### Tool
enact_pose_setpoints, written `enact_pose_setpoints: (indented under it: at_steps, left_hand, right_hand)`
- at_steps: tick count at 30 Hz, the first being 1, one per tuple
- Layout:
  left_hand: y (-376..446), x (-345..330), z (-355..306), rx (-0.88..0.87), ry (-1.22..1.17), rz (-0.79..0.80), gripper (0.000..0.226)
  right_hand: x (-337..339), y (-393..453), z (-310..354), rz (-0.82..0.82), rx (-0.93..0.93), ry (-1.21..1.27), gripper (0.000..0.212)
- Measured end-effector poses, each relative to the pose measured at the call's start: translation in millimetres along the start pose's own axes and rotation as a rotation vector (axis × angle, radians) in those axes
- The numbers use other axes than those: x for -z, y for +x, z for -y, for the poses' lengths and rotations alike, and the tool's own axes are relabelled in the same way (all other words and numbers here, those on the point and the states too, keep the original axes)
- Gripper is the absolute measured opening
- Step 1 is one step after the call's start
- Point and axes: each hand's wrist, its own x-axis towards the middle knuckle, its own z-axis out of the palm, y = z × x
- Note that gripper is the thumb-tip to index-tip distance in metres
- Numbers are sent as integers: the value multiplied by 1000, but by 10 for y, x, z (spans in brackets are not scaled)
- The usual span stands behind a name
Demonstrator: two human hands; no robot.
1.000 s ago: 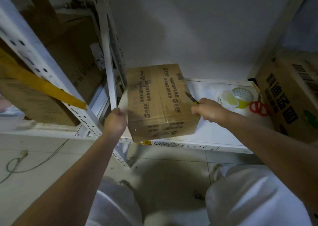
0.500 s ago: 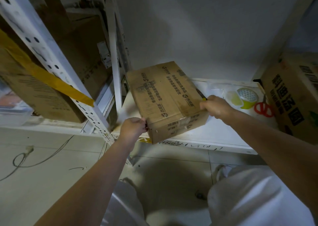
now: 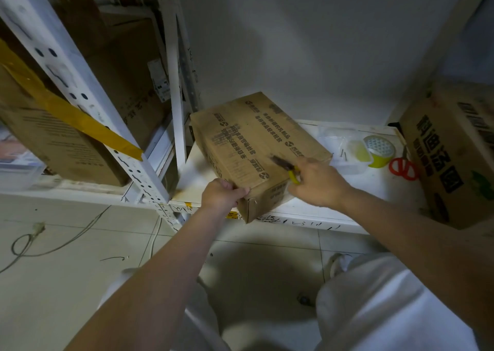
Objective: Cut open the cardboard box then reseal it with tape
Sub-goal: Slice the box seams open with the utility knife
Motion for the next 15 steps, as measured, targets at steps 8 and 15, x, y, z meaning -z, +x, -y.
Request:
enact_pose_setpoints:
  at_steps: [8,15]
  left_hand:
    - [-39,-9,-4,25,-93,38,23]
    - [-79,-10,16,14,-138,36,17]
  right_hand:
    - [-70,-334,364,73,63,-250,38]
    - [-112,-423,608,128,62,-344,38]
